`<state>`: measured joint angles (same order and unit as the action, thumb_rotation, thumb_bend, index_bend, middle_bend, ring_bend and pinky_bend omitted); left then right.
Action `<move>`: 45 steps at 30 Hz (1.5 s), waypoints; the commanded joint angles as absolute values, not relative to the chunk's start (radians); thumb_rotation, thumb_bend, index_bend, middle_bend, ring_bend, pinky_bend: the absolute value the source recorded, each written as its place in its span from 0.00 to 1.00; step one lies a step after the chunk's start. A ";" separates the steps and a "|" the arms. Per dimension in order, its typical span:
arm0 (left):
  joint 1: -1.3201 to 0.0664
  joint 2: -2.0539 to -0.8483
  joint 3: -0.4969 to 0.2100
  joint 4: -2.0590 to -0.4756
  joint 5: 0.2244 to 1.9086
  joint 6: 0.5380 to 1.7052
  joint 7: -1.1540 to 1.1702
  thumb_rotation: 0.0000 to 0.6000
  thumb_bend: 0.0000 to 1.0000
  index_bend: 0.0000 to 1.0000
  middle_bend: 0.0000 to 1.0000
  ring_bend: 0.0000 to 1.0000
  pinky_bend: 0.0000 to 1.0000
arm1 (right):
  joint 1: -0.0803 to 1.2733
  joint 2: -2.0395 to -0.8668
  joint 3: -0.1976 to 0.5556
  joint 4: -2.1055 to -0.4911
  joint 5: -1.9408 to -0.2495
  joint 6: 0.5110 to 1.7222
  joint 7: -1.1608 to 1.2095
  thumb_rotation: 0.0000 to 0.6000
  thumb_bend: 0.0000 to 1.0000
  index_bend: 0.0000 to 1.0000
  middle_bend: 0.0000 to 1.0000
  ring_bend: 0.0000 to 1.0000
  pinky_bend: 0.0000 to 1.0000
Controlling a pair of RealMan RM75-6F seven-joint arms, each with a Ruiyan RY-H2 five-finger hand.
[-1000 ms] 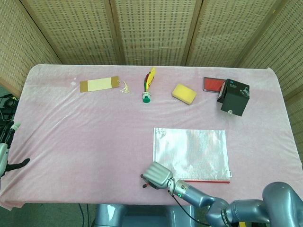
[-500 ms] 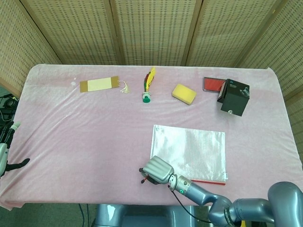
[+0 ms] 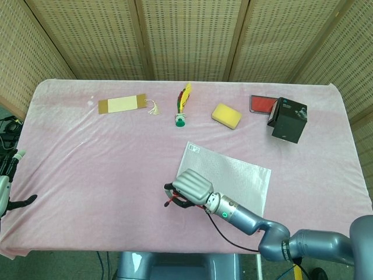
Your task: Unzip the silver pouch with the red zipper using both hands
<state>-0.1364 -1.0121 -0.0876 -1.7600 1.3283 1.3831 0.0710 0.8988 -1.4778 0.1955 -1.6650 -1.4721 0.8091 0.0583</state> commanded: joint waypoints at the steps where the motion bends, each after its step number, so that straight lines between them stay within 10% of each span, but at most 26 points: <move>1: -0.137 -1.012 -0.088 -1.759 1.326 1.380 0.070 1.00 0.00 0.00 0.00 0.00 0.00 | 0.928 -1.449 0.239 -1.686 -1.432 0.787 0.085 1.00 0.67 0.79 0.95 0.94 1.00; 23: -0.180 -1.035 -0.103 -1.736 1.313 1.335 0.097 1.00 0.00 0.00 0.03 0.01 0.00 | 0.993 -1.352 0.323 -1.787 -1.329 0.740 0.147 1.00 0.67 0.79 0.95 0.94 1.00; 26: -0.227 -1.061 -0.133 -1.692 1.357 1.327 0.086 1.00 0.00 0.00 0.46 0.38 0.35 | 0.993 -1.345 0.315 -1.789 -1.324 0.736 0.148 1.00 0.67 0.79 0.95 0.94 1.00; 28: -0.281 -1.092 -0.148 -1.635 1.424 1.298 0.033 1.00 0.00 0.02 0.79 0.72 0.77 | 0.993 -1.344 0.310 -1.788 -1.319 0.737 0.149 1.00 0.67 0.79 0.95 0.94 1.00; 30: -0.368 -1.135 -0.147 -1.555 1.519 1.223 -0.099 1.00 0.00 0.09 0.93 0.85 0.94 | 0.995 -1.345 0.307 -1.783 -1.308 0.738 0.146 1.00 0.67 0.79 0.95 0.94 1.00; 45: -0.621 -1.367 -0.067 -1.256 1.660 1.007 -0.727 1.00 0.00 0.34 1.00 0.93 1.00 | 1.034 -1.339 0.339 -1.778 -1.204 0.726 0.127 1.00 0.67 0.79 0.95 0.94 1.00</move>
